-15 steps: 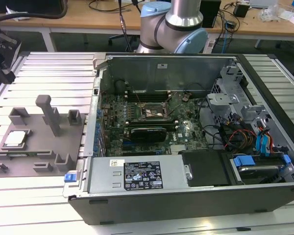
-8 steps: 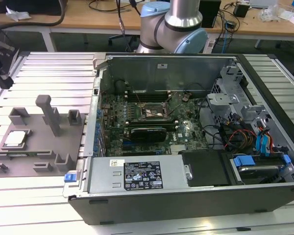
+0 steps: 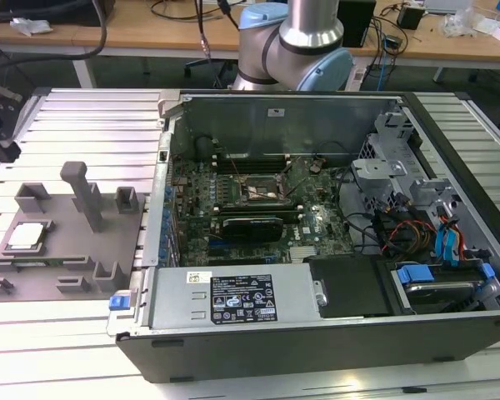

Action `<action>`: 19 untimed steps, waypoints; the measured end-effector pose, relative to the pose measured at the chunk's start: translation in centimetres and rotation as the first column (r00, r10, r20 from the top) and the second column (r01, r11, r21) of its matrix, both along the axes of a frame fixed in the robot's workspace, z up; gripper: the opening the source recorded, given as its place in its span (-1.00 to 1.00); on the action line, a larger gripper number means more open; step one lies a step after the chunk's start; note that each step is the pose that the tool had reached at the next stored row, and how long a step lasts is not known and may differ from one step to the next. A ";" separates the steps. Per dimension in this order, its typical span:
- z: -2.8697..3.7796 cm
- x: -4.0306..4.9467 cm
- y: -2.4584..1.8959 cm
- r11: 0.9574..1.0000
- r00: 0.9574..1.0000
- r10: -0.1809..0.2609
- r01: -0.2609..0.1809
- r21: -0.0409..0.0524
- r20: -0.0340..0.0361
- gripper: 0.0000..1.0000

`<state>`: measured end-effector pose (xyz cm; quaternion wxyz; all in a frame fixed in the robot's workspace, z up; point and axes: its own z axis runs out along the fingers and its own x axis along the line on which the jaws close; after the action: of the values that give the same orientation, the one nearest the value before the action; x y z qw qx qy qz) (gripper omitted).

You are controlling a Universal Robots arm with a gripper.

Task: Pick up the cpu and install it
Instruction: 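Reach for the cpu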

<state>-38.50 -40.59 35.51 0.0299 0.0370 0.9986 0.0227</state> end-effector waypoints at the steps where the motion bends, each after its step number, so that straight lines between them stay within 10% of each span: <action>1: -0.28 -0.08 -0.17 1.000 1.000 0.000 0.000 0.000 0.000 -0.79; 9: -1.77 -0.44 -1.56 1.000 1.000 0.000 0.000 0.000 0.000 -0.79; 19: -3.86 -0.80 -1.58 1.000 1.000 0.000 0.000 0.000 0.000 -0.79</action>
<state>-39.29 -42.17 31.65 0.0299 0.0370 0.9986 0.0228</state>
